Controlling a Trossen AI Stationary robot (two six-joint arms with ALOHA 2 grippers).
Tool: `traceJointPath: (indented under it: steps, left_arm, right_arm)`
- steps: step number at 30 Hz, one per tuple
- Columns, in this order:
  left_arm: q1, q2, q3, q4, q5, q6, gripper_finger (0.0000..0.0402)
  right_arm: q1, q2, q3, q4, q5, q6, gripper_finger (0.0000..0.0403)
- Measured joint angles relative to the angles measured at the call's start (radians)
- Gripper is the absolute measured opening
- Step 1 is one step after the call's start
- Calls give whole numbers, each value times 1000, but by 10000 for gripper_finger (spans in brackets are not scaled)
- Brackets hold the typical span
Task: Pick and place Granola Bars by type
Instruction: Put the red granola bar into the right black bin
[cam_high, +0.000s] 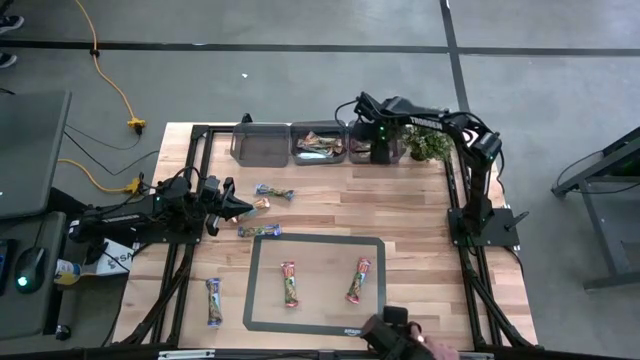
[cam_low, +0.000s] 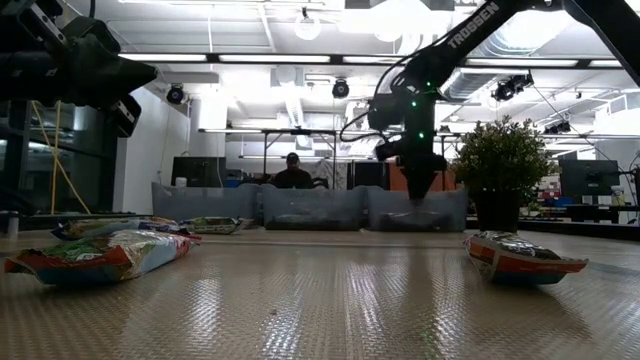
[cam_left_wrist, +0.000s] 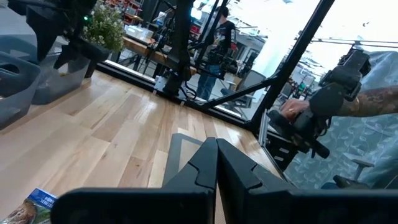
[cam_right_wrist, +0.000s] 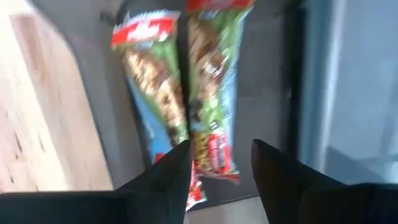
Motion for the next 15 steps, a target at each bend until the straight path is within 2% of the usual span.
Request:
traceJointPath:
  steps: [8,15]
  left_arm:
    - [0,0,0,0,0,0,1]
    - [0,0,0,0,-4,0,1]
  right_arm:
    - [4,0,180,-18,-27,54,162]
    - [5,0,394,-41,-264,191,165]
